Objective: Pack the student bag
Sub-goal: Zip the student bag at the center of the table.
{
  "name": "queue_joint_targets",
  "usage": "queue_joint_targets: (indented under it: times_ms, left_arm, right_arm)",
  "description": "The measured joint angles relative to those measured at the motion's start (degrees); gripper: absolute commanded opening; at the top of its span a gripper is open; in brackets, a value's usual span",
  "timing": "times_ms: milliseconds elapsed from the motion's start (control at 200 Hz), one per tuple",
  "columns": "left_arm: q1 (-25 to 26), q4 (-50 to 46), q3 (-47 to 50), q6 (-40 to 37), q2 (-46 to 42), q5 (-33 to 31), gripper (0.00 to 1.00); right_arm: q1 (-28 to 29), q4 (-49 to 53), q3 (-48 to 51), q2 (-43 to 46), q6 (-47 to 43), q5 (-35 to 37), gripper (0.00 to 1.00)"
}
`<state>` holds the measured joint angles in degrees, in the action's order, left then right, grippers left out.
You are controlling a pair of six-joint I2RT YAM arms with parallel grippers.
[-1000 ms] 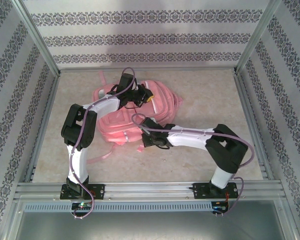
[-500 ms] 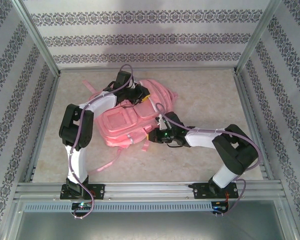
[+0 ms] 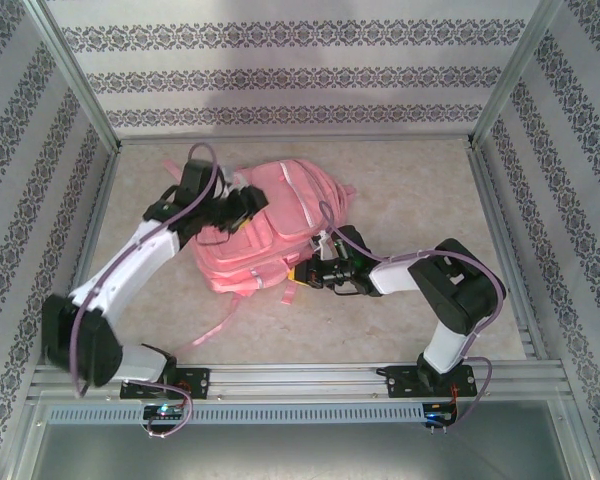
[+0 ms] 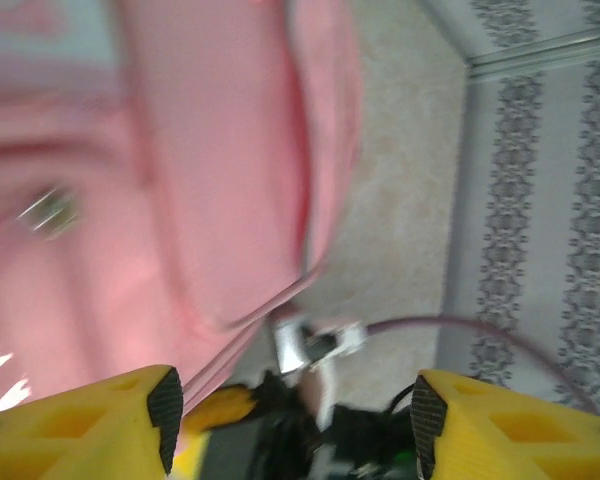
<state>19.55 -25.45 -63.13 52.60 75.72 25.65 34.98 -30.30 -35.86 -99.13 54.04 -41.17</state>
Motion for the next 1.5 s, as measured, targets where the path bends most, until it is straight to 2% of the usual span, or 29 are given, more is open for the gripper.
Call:
queue_joint_targets:
  times_ms: [190, 410, 739, 1174, 1404, 1459, 1499]
  left_arm:
    - [0.0, -8.11, 10.67, 0.24, -10.93, -8.15, 0.66]
    - [-0.07, -10.08, 12.17, -1.2, -12.59, -13.46, 0.61]
    - [-0.33, -11.15, 12.76, -2.71, -14.03, -16.0, 0.61]
    - [-3.45, -13.07, 12.79, -4.92, -14.58, -17.07, 0.55]
    - [-3.56, -11.34, 12.79, -5.77, -8.13, -15.8, 0.52]
    - [-3.56, -11.34, 12.79, -5.97, -7.43, -15.85, 0.48]
    - [-3.56, -11.37, 12.79, -6.29, -7.34, -15.93, 0.4]
  right_arm:
    - [0.44, 1.16, 0.04, 1.53, 0.02, 1.31, 0.0]
    - [1.18, 3.04, 0.04, 2.69, -0.46, 2.73, 0.0]
    - [1.29, 5.51, 0.04, 4.52, -1.88, 3.23, 0.0]
    - [1.57, 5.68, 0.04, 4.52, -1.9, 3.39, 0.0]
    - [2.05, 6.08, 0.02, 4.52, -1.88, 4.07, 0.0]
    - [2.21, 6.14, 0.02, 4.52, -1.86, 4.26, 0.0]
    - [2.32, 6.16, 0.02, 4.52, -1.86, 4.44, 0.0]
